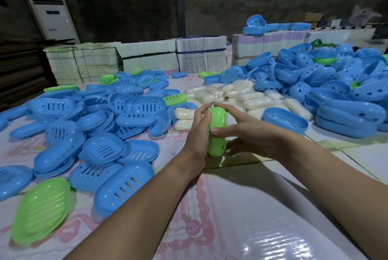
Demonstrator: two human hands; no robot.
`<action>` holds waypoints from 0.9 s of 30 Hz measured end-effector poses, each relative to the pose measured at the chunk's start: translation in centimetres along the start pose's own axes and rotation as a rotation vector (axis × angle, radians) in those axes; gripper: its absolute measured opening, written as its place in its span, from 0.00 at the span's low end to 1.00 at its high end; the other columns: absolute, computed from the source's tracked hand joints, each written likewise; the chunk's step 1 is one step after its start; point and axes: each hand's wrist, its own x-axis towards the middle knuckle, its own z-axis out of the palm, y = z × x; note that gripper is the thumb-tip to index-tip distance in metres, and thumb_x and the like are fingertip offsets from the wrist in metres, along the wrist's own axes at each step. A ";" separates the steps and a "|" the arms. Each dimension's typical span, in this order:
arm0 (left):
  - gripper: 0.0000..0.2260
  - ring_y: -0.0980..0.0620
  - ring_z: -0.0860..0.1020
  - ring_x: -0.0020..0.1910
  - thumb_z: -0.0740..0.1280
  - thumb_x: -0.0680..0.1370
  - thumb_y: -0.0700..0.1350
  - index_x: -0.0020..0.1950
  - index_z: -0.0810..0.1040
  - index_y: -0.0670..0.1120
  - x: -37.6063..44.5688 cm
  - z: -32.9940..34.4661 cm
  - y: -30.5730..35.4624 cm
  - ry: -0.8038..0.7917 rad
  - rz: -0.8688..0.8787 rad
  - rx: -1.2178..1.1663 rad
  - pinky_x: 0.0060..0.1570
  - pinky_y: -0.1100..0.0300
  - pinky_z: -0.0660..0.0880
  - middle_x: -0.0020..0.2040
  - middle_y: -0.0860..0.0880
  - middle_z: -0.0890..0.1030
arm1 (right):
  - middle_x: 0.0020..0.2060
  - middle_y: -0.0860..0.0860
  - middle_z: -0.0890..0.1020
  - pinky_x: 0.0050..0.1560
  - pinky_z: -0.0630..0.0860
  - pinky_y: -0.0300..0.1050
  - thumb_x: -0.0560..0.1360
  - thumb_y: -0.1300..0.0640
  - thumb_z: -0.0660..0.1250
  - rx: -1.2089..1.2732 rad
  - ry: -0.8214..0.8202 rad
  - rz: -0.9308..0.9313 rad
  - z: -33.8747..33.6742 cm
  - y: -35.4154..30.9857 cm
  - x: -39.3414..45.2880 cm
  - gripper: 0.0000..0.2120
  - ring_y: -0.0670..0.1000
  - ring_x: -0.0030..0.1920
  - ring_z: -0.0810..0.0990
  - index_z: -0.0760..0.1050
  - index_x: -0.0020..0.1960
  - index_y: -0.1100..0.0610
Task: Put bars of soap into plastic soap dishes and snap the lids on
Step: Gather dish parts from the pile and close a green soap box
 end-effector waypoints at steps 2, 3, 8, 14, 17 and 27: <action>0.10 0.47 0.79 0.54 0.55 0.86 0.50 0.58 0.76 0.58 -0.1 0.0 0.0 -0.015 0.000 -0.007 0.48 0.51 0.78 0.57 0.44 0.79 | 0.44 0.53 0.84 0.35 0.77 0.47 0.68 0.56 0.77 -0.005 0.008 -0.014 0.1 0.1 0.0 0.31 0.53 0.35 0.81 0.69 0.65 0.37; 0.10 0.47 0.79 0.53 0.55 0.86 0.49 0.58 0.76 0.57 -0.1 0.0 0.0 -0.021 -0.003 -0.020 0.47 0.52 0.78 0.57 0.44 0.79 | 0.43 0.53 0.84 0.35 0.76 0.47 0.69 0.56 0.77 -0.005 0.013 -0.016 0.2 0.1 0.0 0.31 0.52 0.34 0.81 0.69 0.66 0.37; 0.11 0.46 0.81 0.53 0.55 0.86 0.48 0.60 0.77 0.56 -0.1 -0.1 0.0 -0.030 0.004 -0.053 0.46 0.52 0.80 0.58 0.44 0.81 | 0.43 0.51 0.85 0.32 0.74 0.46 0.69 0.56 0.77 -0.030 0.049 -0.015 0.1 0.0 0.0 0.35 0.50 0.34 0.81 0.67 0.69 0.36; 0.12 0.47 0.82 0.58 0.55 0.86 0.49 0.62 0.77 0.59 -0.4 -0.1 -0.1 -0.055 0.009 -0.011 0.47 0.52 0.82 0.63 0.46 0.80 | 0.45 0.49 0.85 0.35 0.77 0.45 0.68 0.55 0.78 -0.083 0.075 -0.009 -0.3 0.2 0.0 0.41 0.50 0.39 0.84 0.62 0.72 0.32; 0.12 0.49 0.84 0.56 0.55 0.87 0.51 0.64 0.75 0.61 -0.6 0.2 -0.1 -0.079 -0.005 -0.017 0.45 0.55 0.81 0.66 0.45 0.78 | 0.37 0.45 0.84 0.36 0.78 0.45 0.68 0.55 0.78 -0.086 0.066 -0.024 -0.2 0.3 0.2 0.43 0.49 0.39 0.83 0.60 0.73 0.32; 0.18 0.52 0.86 0.50 0.52 0.82 0.65 0.58 0.79 0.63 -0.5 0.3 0.3 -0.137 -0.082 -0.135 0.41 0.54 0.83 0.49 0.53 0.88 | 0.41 0.41 0.84 0.35 0.77 0.39 0.72 0.54 0.74 -0.167 0.085 -0.056 -0.1 0.2 0.1 0.42 0.42 0.39 0.83 0.55 0.76 0.36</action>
